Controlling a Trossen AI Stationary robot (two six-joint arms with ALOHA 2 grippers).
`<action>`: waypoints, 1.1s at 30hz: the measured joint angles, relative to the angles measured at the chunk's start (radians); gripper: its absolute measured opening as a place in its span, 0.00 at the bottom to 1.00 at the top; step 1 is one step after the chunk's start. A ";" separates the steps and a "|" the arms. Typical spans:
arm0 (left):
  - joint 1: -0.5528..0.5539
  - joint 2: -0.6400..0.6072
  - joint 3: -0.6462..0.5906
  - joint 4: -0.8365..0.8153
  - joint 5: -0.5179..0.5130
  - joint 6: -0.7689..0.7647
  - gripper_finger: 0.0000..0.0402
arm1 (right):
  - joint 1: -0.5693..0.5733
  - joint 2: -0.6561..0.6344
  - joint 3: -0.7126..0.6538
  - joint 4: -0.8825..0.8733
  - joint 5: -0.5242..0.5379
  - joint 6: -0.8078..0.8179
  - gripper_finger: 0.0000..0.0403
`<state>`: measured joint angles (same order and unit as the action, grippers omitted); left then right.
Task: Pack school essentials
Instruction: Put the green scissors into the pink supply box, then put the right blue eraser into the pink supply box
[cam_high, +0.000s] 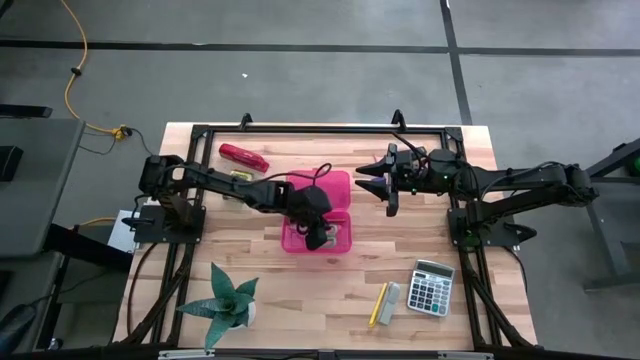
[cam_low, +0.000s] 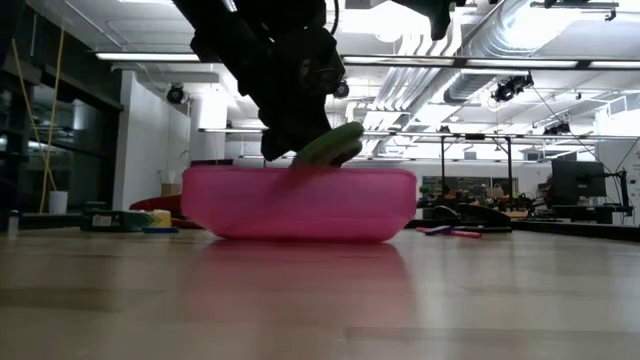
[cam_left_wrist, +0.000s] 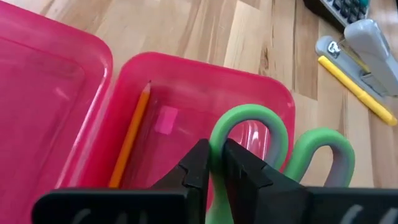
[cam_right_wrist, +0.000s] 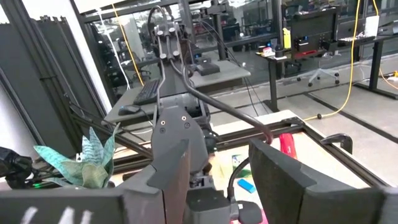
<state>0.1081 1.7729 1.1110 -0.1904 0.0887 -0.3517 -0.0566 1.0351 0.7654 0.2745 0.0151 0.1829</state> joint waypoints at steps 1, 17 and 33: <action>-0.001 0.000 0.000 0.002 -0.007 0.008 0.09 | 0.000 0.000 0.000 0.000 0.000 0.000 0.39; -0.004 -0.002 0.000 0.007 0.004 0.017 0.24 | 0.000 0.000 0.000 -0.002 0.000 0.000 0.39; 0.142 -0.454 -0.001 0.120 0.162 0.066 0.36 | 0.000 0.000 0.000 -0.009 0.000 -0.007 0.39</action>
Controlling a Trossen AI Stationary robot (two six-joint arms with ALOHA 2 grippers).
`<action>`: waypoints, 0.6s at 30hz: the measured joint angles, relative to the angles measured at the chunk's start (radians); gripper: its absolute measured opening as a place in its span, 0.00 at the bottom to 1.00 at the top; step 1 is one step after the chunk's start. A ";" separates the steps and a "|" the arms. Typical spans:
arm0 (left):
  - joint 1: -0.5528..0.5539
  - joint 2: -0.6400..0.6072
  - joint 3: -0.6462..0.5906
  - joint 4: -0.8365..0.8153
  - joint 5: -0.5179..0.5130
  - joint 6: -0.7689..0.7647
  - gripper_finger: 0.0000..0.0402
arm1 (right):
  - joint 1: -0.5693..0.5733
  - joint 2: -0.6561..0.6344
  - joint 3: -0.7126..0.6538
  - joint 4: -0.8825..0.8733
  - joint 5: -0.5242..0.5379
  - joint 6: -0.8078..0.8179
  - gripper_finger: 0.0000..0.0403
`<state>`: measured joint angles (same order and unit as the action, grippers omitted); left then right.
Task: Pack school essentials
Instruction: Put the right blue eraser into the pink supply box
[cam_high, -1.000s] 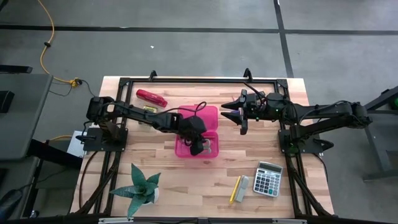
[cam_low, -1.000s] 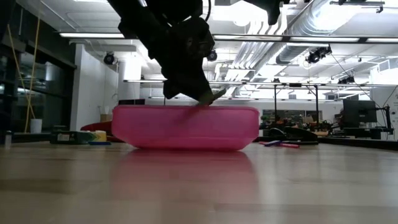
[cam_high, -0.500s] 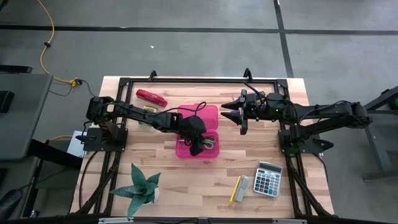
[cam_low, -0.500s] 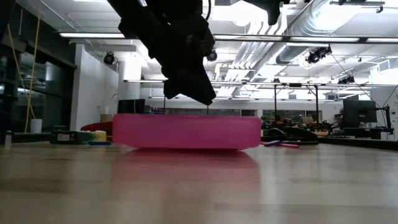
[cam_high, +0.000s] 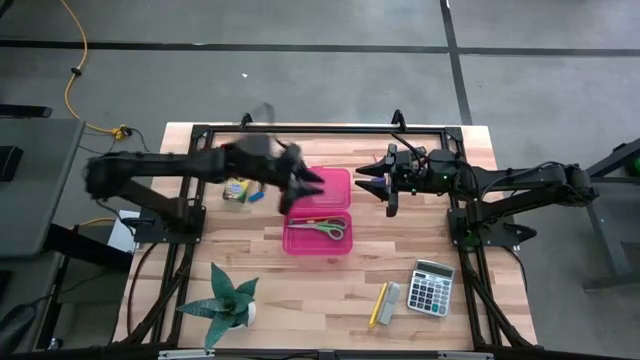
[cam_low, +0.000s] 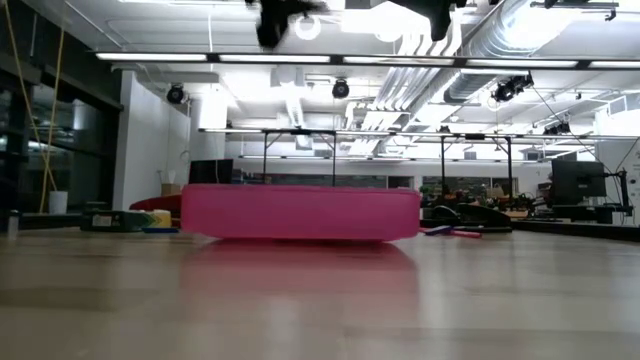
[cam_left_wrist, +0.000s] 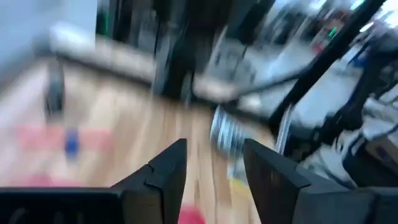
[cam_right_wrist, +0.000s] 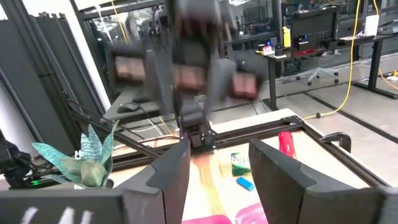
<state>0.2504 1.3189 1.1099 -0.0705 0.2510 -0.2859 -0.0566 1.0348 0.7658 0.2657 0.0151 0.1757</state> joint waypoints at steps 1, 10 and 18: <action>0.002 -0.037 0.000 0.040 -0.002 0.030 0.36 | 0.000 0.000 0.000 0.000 0.000 0.000 0.39; -0.018 -0.275 -0.238 0.395 -0.070 0.043 0.33 | 0.000 0.000 0.000 0.000 0.000 0.000 0.39; -0.023 -0.376 -0.516 0.672 -0.150 -0.101 0.32 | 0.000 0.000 0.000 0.000 0.000 0.000 0.39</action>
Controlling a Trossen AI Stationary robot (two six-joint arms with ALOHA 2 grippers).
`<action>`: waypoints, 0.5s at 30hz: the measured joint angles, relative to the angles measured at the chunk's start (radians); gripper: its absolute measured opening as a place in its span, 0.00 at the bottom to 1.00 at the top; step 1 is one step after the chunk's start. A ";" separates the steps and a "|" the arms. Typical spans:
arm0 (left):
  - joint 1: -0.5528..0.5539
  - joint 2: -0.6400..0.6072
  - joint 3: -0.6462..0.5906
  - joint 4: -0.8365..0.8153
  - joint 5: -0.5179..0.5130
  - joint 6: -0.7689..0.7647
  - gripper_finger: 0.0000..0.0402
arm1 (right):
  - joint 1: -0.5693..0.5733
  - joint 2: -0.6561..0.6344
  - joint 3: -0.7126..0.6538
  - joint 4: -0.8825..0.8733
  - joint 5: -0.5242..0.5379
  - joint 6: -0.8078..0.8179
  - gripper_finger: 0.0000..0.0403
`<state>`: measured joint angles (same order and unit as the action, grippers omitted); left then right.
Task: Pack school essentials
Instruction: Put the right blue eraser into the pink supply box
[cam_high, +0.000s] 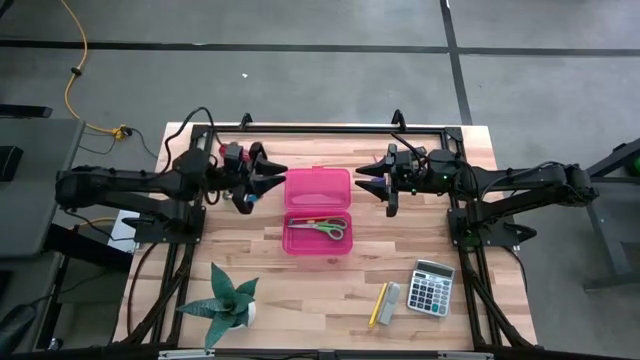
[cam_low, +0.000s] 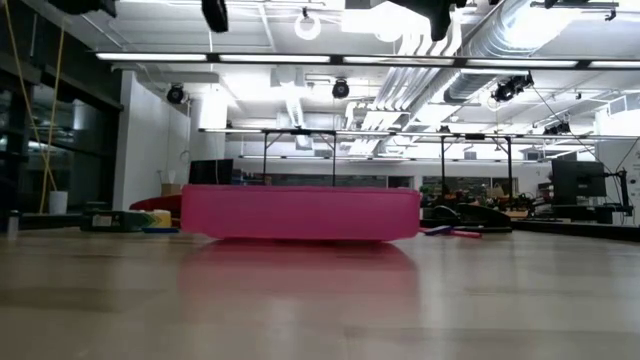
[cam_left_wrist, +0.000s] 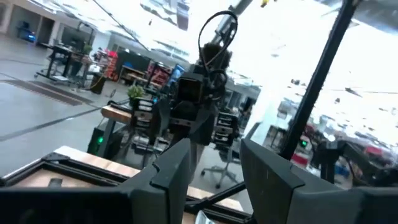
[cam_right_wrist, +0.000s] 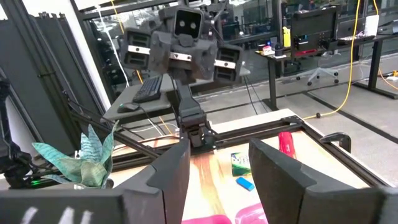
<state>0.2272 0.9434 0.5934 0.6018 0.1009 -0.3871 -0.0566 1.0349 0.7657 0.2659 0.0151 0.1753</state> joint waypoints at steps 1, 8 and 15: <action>0.000 -0.006 -0.009 0.002 -0.017 -0.003 0.32 | 0.000 0.000 0.000 0.000 0.000 0.000 0.39; 0.002 -0.012 -0.022 0.002 -0.091 0.023 0.32 | 0.000 0.000 0.000 0.000 0.000 0.003 0.39; 0.002 -0.012 -0.022 0.002 -0.089 0.058 0.32 | 0.000 0.000 0.000 0.000 0.000 0.031 0.39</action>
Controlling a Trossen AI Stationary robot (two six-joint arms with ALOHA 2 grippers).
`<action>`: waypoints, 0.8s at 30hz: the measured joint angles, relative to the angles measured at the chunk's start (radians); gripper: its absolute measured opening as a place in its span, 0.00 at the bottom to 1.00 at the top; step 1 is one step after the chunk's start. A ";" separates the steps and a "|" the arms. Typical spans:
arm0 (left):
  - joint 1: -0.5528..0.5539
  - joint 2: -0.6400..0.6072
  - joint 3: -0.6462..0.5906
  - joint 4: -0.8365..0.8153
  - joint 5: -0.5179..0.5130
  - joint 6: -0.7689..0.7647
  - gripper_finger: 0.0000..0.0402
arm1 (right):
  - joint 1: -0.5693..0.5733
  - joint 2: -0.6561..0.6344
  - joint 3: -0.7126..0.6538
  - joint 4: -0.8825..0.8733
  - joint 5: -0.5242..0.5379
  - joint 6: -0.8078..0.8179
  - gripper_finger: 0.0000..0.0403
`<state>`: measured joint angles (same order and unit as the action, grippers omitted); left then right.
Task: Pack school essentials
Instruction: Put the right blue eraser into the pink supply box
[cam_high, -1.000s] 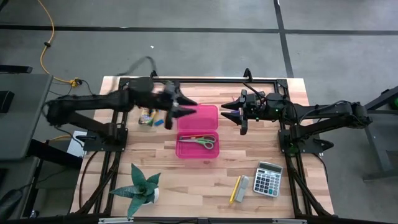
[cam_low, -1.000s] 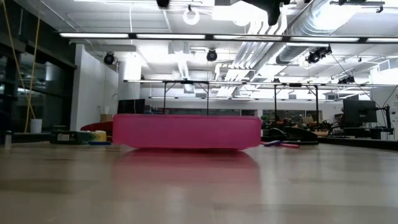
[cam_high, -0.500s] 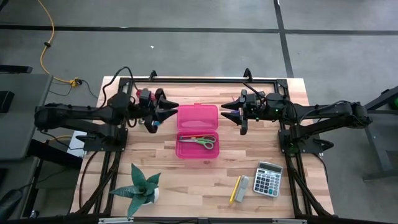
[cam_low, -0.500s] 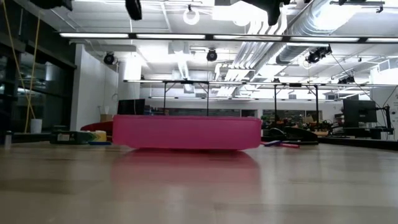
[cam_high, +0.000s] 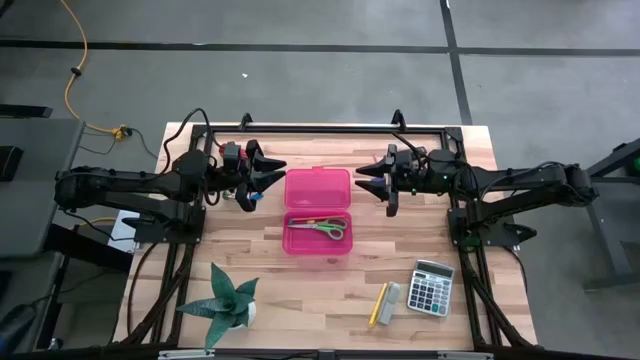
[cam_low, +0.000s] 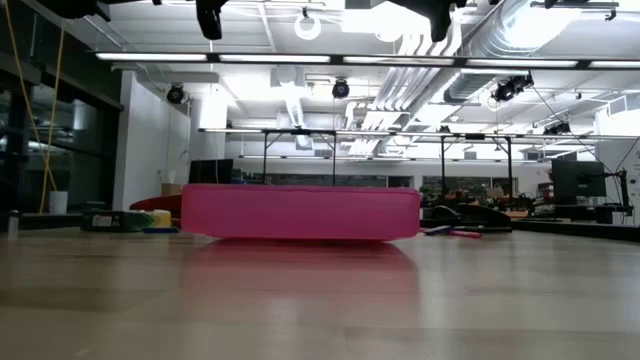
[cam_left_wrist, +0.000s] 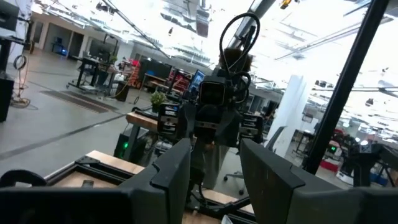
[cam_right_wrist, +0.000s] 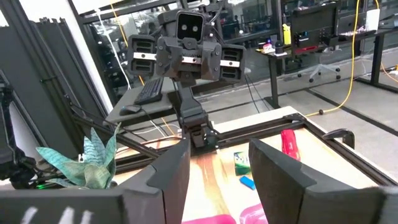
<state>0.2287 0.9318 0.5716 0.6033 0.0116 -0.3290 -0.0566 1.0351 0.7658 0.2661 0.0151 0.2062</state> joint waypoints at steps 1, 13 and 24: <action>0.000 0.000 0.000 0.000 0.000 0.000 0.32 | 0.000 0.000 0.000 0.000 0.000 0.008 0.39; 0.000 0.001 0.000 0.000 0.002 0.000 0.32 | -0.086 0.006 0.014 -0.334 0.160 0.466 0.39; 0.000 0.001 0.000 -0.009 0.002 -0.010 0.32 | -0.361 0.324 0.300 -1.033 0.027 0.516 0.39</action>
<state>0.2283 0.9329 0.5716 0.5945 0.0139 -0.3386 -0.4178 1.3593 1.0661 -0.7671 0.0424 0.7224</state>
